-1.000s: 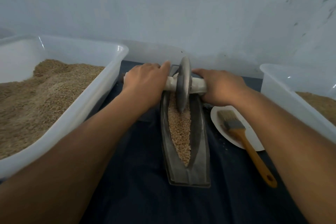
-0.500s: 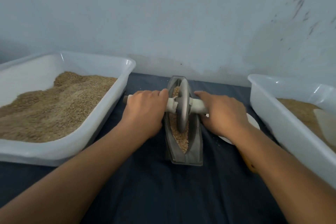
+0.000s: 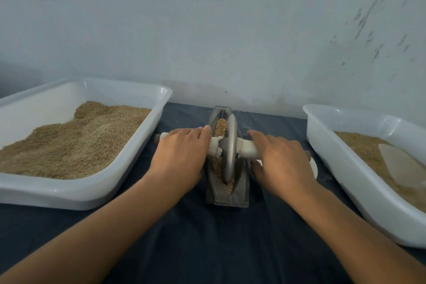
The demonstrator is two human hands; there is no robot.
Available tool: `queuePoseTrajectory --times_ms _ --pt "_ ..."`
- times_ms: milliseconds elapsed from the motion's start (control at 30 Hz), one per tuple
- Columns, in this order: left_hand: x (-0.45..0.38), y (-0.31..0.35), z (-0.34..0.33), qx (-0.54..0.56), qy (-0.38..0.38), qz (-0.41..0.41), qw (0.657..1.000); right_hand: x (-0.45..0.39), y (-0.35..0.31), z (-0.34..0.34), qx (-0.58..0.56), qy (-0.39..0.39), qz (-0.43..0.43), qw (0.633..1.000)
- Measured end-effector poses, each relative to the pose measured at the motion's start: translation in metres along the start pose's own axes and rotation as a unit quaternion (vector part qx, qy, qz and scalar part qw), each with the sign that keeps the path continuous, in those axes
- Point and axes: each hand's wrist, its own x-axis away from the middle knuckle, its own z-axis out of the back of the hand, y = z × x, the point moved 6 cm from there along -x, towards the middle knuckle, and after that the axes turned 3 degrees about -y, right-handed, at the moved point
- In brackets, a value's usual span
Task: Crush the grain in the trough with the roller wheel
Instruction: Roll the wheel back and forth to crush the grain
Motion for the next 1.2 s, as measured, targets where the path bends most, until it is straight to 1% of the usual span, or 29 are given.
queuePoseTrajectory --times_ms 133,267,367,500,667,767,867,1033,1133,1200 --pt "-0.017 -0.008 -0.021 -0.013 -0.033 0.020 0.999 -0.025 0.005 -0.016 -0.010 -0.022 0.000 1.000" --pt "-0.043 -0.013 -0.040 -0.041 -0.036 0.023 0.998 -0.052 0.018 -0.037 -0.034 -0.062 -0.024 0.997" --pt "-0.064 -0.020 -0.051 -0.075 -0.034 0.033 0.996 -0.072 0.026 -0.049 -0.027 -0.070 -0.038 0.996" --pt "-0.088 -0.031 -0.064 -0.054 -0.045 0.057 0.996 -0.102 0.033 -0.061 -0.025 -0.080 -0.027 0.996" --pt "-0.100 -0.034 -0.071 -0.032 -0.036 0.077 0.996 -0.132 0.040 -0.070 -0.016 -0.128 -0.003 0.992" --pt "-0.103 -0.034 -0.074 -0.034 -0.034 0.075 0.996 -0.136 0.041 -0.070 -0.020 -0.150 -0.002 0.989" --pt "-0.098 -0.033 -0.070 -0.037 -0.022 0.073 0.996 -0.130 0.039 -0.067 -0.022 -0.142 -0.006 0.990" --pt "-0.075 -0.023 -0.057 -0.085 0.008 0.046 0.995 -0.099 0.033 -0.058 -0.041 -0.116 -0.030 0.992" --pt "-0.062 -0.016 -0.046 -0.095 0.005 0.043 0.995 -0.078 0.028 -0.049 -0.044 -0.100 -0.041 0.993" --pt "-0.052 -0.014 -0.041 -0.086 -0.001 0.041 0.995 -0.065 0.023 -0.041 -0.042 -0.084 -0.030 0.995"
